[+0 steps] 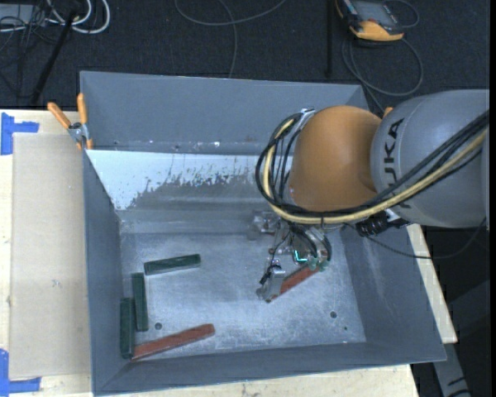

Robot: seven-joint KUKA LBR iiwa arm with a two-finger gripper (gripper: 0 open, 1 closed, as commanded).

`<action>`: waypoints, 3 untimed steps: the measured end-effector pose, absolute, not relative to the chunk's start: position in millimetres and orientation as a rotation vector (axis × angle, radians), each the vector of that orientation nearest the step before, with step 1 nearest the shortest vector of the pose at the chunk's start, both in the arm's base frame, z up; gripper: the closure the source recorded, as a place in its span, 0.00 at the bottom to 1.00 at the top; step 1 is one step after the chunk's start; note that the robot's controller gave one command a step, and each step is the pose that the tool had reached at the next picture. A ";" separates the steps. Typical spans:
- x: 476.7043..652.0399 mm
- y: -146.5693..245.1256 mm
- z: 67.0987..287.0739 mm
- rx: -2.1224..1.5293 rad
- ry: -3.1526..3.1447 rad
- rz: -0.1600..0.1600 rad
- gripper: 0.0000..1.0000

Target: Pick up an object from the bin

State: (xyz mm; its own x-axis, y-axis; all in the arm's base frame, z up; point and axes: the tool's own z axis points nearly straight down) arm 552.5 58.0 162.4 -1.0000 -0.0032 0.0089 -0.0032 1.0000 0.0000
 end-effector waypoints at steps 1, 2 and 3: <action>581.0 -12.5 70.4 0.110 -3.132 0.001 0.00; 511.2 -45.6 68.7 -0.139 -3.132 0.001 0.00; 512.4 -45.1 69.1 -0.141 -3.135 -0.001 1.00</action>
Offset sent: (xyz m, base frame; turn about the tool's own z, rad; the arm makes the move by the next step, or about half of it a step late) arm 0.0298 -0.0677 -0.0877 -0.0718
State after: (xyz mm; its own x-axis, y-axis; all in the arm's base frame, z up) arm 512.4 -45.1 69.1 -0.9960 0.0898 0.0031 0.0898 0.9960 0.0004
